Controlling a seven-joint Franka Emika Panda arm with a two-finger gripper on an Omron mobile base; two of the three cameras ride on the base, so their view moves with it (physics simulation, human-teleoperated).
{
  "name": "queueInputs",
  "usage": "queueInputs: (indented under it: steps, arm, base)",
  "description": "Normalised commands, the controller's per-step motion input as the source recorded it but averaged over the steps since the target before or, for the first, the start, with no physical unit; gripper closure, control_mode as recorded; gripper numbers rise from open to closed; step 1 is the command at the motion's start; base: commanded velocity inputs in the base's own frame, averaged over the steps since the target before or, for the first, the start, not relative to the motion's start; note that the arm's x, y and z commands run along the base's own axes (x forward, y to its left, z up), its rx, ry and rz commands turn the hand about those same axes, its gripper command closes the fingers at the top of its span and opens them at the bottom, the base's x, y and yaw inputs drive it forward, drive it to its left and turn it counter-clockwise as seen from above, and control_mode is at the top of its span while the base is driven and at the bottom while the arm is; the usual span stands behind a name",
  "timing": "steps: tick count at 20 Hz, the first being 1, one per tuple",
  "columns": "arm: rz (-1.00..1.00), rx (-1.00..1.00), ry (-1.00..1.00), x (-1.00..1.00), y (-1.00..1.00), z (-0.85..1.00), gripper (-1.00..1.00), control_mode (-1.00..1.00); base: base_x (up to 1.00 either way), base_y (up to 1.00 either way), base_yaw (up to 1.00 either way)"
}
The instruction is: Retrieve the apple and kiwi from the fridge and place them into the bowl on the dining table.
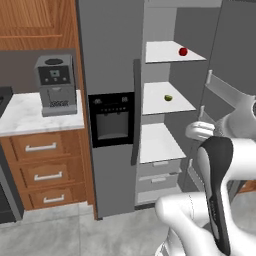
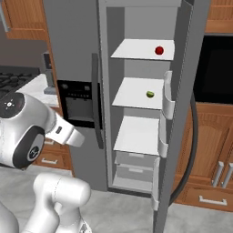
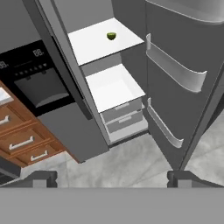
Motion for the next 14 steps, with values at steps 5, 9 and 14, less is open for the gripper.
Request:
queueInputs:
  steps: [5, 9, 14]
  arm:
    - [0.0, 0.0, 0.0, 0.0, 0.0, 0.0, -1.0, 1.0]
    - [0.0, 0.0, 0.0, 0.0, 0.0, 0.0, -1.0, 1.0]
    - [0.0, 0.0, 0.0, 0.0, 0.0, 0.0, -1.0, 1.0]
  base:
    - [0.02, 0.0, -0.05]
    - [0.2, -0.07, 0.0]
    - [0.43, -0.26, 0.0]
